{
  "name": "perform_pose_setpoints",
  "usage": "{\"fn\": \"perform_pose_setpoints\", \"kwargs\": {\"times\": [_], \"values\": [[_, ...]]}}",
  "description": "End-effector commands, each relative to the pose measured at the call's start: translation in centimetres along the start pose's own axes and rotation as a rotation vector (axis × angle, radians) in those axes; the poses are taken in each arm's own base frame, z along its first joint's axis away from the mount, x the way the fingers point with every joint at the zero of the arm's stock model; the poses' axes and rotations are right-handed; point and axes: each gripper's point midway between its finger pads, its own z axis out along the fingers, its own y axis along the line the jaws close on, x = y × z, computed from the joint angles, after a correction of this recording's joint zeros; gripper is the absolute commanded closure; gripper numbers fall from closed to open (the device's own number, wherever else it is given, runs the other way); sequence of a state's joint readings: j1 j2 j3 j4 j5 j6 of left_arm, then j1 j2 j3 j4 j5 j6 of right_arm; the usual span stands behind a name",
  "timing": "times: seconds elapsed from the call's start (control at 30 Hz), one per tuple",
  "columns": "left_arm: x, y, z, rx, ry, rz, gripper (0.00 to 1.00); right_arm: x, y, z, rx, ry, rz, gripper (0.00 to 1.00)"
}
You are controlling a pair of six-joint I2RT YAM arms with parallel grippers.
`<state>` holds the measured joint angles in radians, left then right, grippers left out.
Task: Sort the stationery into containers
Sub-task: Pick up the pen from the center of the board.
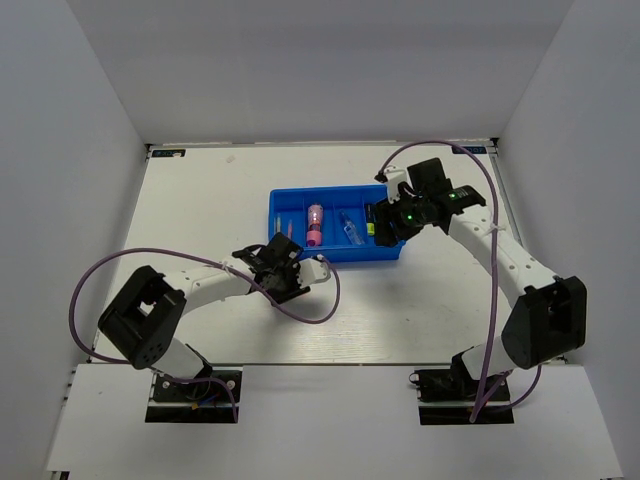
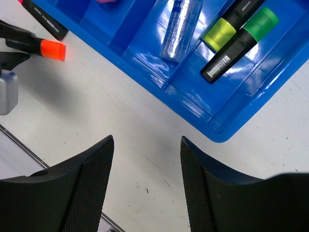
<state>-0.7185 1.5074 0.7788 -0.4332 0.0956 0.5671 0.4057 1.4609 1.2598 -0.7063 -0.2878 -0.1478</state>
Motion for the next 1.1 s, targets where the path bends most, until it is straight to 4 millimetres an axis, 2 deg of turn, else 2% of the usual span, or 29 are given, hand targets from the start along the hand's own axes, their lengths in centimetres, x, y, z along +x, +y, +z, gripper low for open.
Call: {"fn": "perform_pose_setpoints", "kwargs": {"times": [0.0, 0.27, 0.43, 0.53, 0.57, 0.63, 0.67, 0.77, 0.8, 0.83, 0.87, 0.9, 0.93, 0.97, 1.0, 1.03, 1.07], "values": [[-0.3, -1.3, -0.7, 0.038, -0.017, -0.013, 0.50, -1.2, 0.7, -1.3, -0.017, -0.068, -0.014, 0.39], [-0.1, -1.6, -0.1, 0.032, 0.001, -0.040, 0.53, -1.3, 0.7, -1.6, -0.026, -0.082, -0.010, 0.39], [0.4, -1.9, 0.7, 0.012, 0.050, -0.058, 0.57, -1.1, 0.9, -1.7, -0.039, -0.078, -0.008, 0.30], [0.7, -2.3, 1.2, 0.000, 0.072, -0.065, 0.68, -1.2, 1.0, -1.9, -0.043, -0.088, -0.012, 0.27], [0.6, -2.3, 1.4, -0.004, 0.066, -0.063, 0.78, -1.3, 1.0, -2.1, -0.043, -0.093, -0.011, 0.27], [0.4, -2.4, 1.4, -0.019, 0.065, -0.067, 0.91, -1.3, 1.0, -2.3, -0.042, -0.102, -0.009, 0.27], [0.4, -2.6, 1.3, -0.019, 0.066, -0.081, 1.00, -1.3, 1.0, -2.4, -0.042, -0.101, -0.009, 0.27], [-2.1, -2.7, -0.5, -0.019, 0.034, -0.100, 1.00, -1.5, 0.2, -3.2, 0.018, -0.125, -0.025, 0.27], [-3.0, -2.5, -1.7, -0.026, 0.006, -0.103, 1.00, -1.4, -0.1, -3.5, 0.042, -0.133, -0.030, 0.32], [-4.5, -2.7, -2.5, -0.005, -0.035, -0.101, 1.00, -1.4, -0.7, -3.7, 0.078, -0.138, -0.030, 0.42], [-5.6, -2.6, -3.4, 0.000, -0.057, -0.124, 1.00, -1.8, -1.5, -4.4, 0.136, -0.162, -0.037, 0.86], [-6.3, -2.5, -3.9, 0.001, -0.079, -0.131, 1.00, -1.8, -2.1, -4.8, 0.174, -0.174, -0.019, 1.00], [-9.0, -1.7, -5.8, -0.016, -0.162, -0.143, 1.00, -1.9, -2.5, -5.5, 0.210, -0.191, -0.015, 1.00], [-9.7, -1.5, -6.4, -0.015, -0.185, -0.161, 1.00, -1.8, -3.7, -5.9, 0.277, -0.191, -0.008, 1.00], [-10.7, -1.3, -7.2, -0.016, -0.219, -0.165, 1.00, -1.7, -3.8, -6.6, 0.300, -0.210, -0.005, 1.00], [-12.9, -0.5, -8.7, -0.024, -0.281, -0.184, 1.00, -1.7, -4.2, -6.6, 0.322, -0.217, -0.001, 1.00], [-13.7, 0.0, -9.2, -0.020, -0.308, -0.200, 1.00, -1.3, -4.4, -6.6, 0.334, -0.215, 0.003, 1.00]]}}
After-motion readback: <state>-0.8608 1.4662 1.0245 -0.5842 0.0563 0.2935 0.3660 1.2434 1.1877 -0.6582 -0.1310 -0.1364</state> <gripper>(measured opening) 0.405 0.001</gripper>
